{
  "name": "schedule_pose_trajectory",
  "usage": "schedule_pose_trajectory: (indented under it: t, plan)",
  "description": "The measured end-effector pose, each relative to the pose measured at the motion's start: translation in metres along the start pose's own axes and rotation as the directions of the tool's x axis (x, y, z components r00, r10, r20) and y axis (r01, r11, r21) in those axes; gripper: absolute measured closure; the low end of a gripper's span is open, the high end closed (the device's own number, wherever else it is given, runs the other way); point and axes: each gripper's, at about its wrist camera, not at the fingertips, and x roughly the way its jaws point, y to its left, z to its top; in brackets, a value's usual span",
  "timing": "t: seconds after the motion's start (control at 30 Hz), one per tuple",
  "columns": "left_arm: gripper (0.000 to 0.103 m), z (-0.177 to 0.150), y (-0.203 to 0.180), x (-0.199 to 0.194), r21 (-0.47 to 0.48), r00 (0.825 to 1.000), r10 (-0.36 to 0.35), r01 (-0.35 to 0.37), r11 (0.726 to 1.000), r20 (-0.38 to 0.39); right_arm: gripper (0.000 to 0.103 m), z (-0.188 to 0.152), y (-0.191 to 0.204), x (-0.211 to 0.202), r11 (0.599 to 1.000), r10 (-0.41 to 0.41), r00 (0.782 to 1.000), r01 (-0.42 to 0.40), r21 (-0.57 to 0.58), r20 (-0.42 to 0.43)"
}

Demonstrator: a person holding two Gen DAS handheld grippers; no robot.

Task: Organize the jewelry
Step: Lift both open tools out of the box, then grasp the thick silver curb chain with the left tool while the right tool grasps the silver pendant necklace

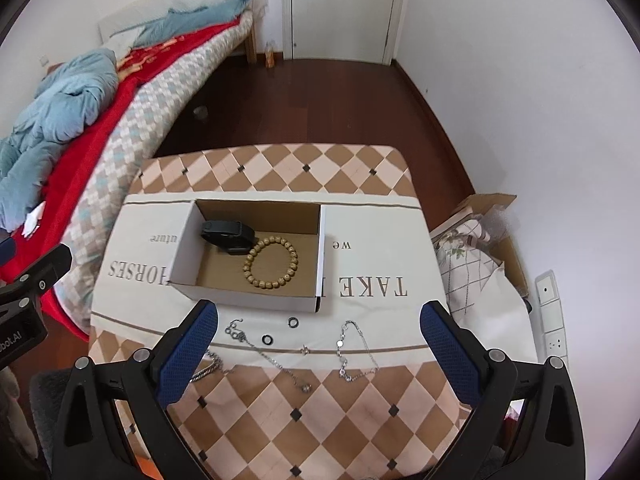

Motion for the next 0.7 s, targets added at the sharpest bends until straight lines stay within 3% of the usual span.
schedule_pose_trajectory:
  t: [0.3,0.4,0.53,0.6,0.67,0.7]
  plan:
    - [0.0,-0.021,0.007,-0.036,-0.051,1.0,-0.001,0.001,0.999,0.016,0.001,-0.021,-0.004,-0.047,0.996,0.082,0.994,-0.085,0.037,0.074]
    - [0.0,-0.034,0.011,-0.024,-0.045,0.998,0.064,-0.064,0.997,0.001,0.001,-0.032,-0.011,-0.035,0.995,0.08,0.996,-0.082,0.053,0.033]
    - [0.0,-0.052,0.016,0.006,-0.047,0.994,0.093,-0.096,0.994,-0.055,0.001,-0.052,-0.034,-0.001,0.99,0.074,0.996,-0.066,0.121,-0.055]
    - [0.0,-0.059,0.017,0.019,-0.037,0.991,0.108,-0.111,0.993,-0.083,0.009,-0.061,-0.047,0.013,0.986,0.075,0.994,-0.061,0.156,-0.082]
    - [0.0,-0.067,0.015,0.036,-0.026,0.986,0.12,-0.124,0.992,-0.117,0.031,-0.071,-0.062,0.031,0.98,0.066,0.991,-0.044,0.193,-0.112]
    - [0.0,-0.071,0.014,0.047,-0.02,0.983,0.122,-0.126,0.992,-0.139,0.033,-0.074,-0.068,0.039,0.978,0.064,0.99,-0.037,0.204,-0.125]
